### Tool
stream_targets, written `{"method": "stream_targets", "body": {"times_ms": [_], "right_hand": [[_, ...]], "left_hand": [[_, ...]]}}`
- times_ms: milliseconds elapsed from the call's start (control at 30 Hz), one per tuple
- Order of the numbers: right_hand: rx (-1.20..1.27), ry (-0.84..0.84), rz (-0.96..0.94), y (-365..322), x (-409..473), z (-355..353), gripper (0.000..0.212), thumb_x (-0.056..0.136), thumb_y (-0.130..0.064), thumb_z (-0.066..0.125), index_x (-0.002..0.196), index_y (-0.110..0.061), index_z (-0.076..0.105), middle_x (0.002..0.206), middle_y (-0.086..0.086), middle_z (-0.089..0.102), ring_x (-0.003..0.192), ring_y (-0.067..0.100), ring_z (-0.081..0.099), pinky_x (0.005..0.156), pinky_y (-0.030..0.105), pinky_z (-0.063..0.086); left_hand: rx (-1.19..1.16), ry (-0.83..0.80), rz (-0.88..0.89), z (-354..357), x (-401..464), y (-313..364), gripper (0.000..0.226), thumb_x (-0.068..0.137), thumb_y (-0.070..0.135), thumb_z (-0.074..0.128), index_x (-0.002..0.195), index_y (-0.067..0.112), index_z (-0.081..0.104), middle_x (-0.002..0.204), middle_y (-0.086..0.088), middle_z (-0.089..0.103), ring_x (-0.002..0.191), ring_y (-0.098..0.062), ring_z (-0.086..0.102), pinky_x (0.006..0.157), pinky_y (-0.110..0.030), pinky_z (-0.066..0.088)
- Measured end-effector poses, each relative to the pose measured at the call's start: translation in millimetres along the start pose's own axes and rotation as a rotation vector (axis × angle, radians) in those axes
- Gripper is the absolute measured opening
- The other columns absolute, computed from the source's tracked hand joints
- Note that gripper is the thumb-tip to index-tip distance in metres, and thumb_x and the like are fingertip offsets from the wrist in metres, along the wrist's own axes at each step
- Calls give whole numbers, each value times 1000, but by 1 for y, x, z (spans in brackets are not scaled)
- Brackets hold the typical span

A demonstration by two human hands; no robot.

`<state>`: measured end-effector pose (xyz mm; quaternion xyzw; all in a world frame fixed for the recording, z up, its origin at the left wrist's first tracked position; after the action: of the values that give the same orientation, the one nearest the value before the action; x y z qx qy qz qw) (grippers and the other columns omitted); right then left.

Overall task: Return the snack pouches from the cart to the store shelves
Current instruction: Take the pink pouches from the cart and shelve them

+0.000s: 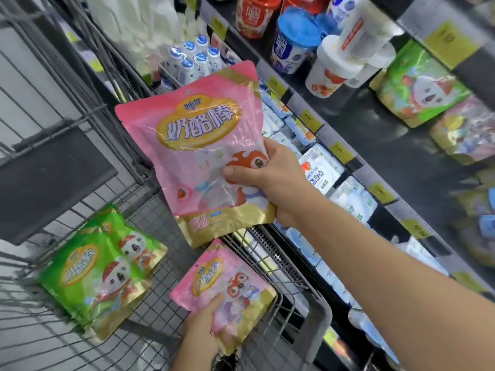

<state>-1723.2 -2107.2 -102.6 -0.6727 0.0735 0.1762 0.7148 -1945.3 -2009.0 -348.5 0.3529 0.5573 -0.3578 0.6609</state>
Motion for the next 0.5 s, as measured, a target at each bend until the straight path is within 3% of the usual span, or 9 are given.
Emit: {"method": "stream_targets", "body": {"times_ms": [100,167,200,267,400,433,500], "right_hand": [[10,-11,7,1,0,0,38,68,11,82,97,-10,68,91,11,78,81,27,76,68,36,62],[8,-6,8,2,1,-1,39,68,10,82,99,-9,68,93,14,77,83,29,76,70,39,62],[12,-5,9,2,2,-2,40,68,10,82,101,-8,68,94,14,77,83,30,76,71,40,62],[21,-10,8,3,3,-2,40,68,11,81,101,-7,68,92,13,77,82,29,76,70,39,62],[19,-7,16,5,4,-4,38,68,11,82,97,-10,68,90,12,78,80,28,76,67,37,62],[24,-3,18,5,4,-4,39,68,10,82,97,-10,68,91,13,78,80,29,76,67,37,62],[32,13,25,5,3,-4,39,67,10,83,97,-10,68,93,14,77,81,30,76,67,37,62]], "left_hand": [[-1,-72,109,2,-8,-2,31,83,19,77,111,8,66,120,-22,67,109,-36,67,93,-55,56],[31,-97,188,7,-11,1,30,81,12,74,108,16,63,131,-23,63,122,-38,62,104,-57,49],[28,-104,181,11,-10,3,26,84,8,73,107,16,64,132,-25,63,123,-41,61,106,-59,48],[-10,-93,80,17,-7,7,23,89,9,73,110,11,66,126,-25,65,115,-46,64,95,-61,53],[-28,5,19,18,-2,11,55,82,13,79,132,6,56,127,-26,62,114,-47,63,71,-55,59],[-44,10,31,17,-3,13,60,81,11,80,135,6,54,127,-26,63,114,-48,63,72,-57,59],[-64,27,67,12,-7,21,69,77,6,81,139,7,51,128,-26,63,115,-48,63,87,-68,54]]}}
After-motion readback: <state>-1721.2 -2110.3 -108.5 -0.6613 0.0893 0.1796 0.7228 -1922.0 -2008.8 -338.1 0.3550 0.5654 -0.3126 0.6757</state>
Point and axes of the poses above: each hand's wrist, its own x-axis towards the middle knuckle, its own z-axis out of the palm, y = z × x, the point moved 2 cm from there along x, towards the middle knuckle
